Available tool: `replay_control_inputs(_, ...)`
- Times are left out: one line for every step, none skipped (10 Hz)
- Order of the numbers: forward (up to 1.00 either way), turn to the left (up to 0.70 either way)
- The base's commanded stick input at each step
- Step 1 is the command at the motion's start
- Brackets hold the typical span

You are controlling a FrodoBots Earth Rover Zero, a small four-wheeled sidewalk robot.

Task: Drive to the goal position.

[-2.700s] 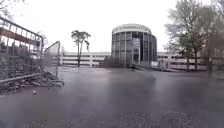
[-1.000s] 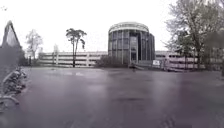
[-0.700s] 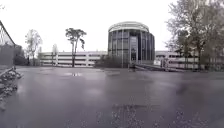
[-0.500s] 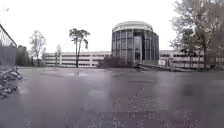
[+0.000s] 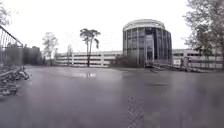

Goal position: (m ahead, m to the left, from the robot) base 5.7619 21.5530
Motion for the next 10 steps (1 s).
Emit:
replay_control_inputs(1.0,0.21)
replay_control_inputs(1.0,0.4)
replay_control_inputs(1.0,0.4)
replay_control_inputs(1.0,0.4)
replay_control_inputs(1.0,0.4)
replay_control_inputs(1.0,0.4)
replay_control_inputs(1.0,0.16)
replay_control_inputs(1.0,0.0)
replay_control_inputs(1.0,0.0)
replay_control_inputs(1.0,0.0)
